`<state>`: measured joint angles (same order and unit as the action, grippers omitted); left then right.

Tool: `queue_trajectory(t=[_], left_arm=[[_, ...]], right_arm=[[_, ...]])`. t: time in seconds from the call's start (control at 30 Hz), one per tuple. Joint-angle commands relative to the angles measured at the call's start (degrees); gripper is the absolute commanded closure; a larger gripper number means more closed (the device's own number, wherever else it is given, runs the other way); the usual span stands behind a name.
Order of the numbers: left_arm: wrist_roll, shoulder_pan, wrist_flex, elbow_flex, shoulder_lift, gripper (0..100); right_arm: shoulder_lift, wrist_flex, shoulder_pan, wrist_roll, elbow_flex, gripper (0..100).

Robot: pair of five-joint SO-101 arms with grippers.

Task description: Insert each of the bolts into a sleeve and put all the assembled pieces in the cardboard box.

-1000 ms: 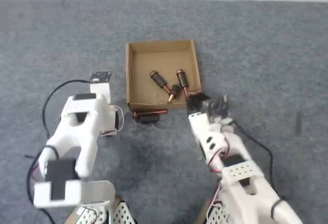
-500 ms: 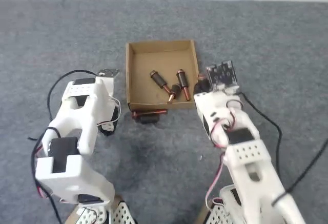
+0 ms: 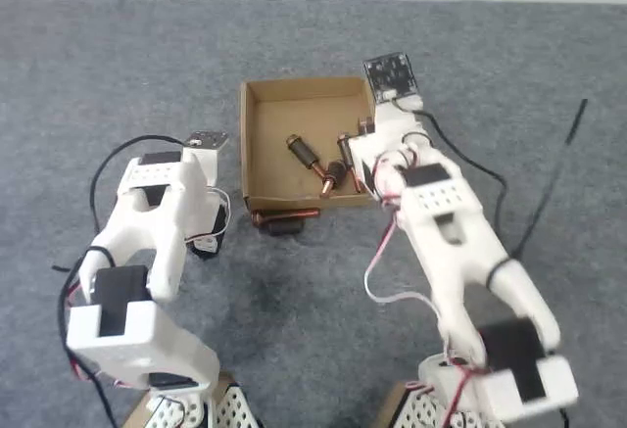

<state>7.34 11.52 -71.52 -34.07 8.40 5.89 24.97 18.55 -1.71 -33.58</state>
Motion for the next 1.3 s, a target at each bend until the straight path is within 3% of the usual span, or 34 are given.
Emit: queue_trajectory(t=[0.0, 0.37, 0.57, 0.87, 0.97, 1.27], left_arm=[[0.4, 0.8, 2.0, -0.1, -2.2, 98], [0.4, 0.8, 2.0, -0.1, -2.3, 98], [0.5, 0.8, 2.0, -0.1, -2.5, 98], [0.5, 1.1, 3.1, 0.2, -2.6, 98], [0.5, 1.7, 3.3, 0.3, -2.7, 98], [0.5, 1.8, 3.2, 0.3, -2.8, 98]], right_arm=[[-3.2, 0.3, 0.6, 0.6, 8.0, 98.8], [-16.7, 0.1, 1.5, 0.9, 16.5, 91.6], [-16.7, 2.9, 1.7, -0.1, 17.6, 91.1], [0.3, 19.4, 2.8, -3.2, 15.6, 93.3], [5.6, 19.9, 4.8, -3.3, 10.8, 99.7], [25.0, 20.4, 14.0, -9.8, -7.5, 99.1]])
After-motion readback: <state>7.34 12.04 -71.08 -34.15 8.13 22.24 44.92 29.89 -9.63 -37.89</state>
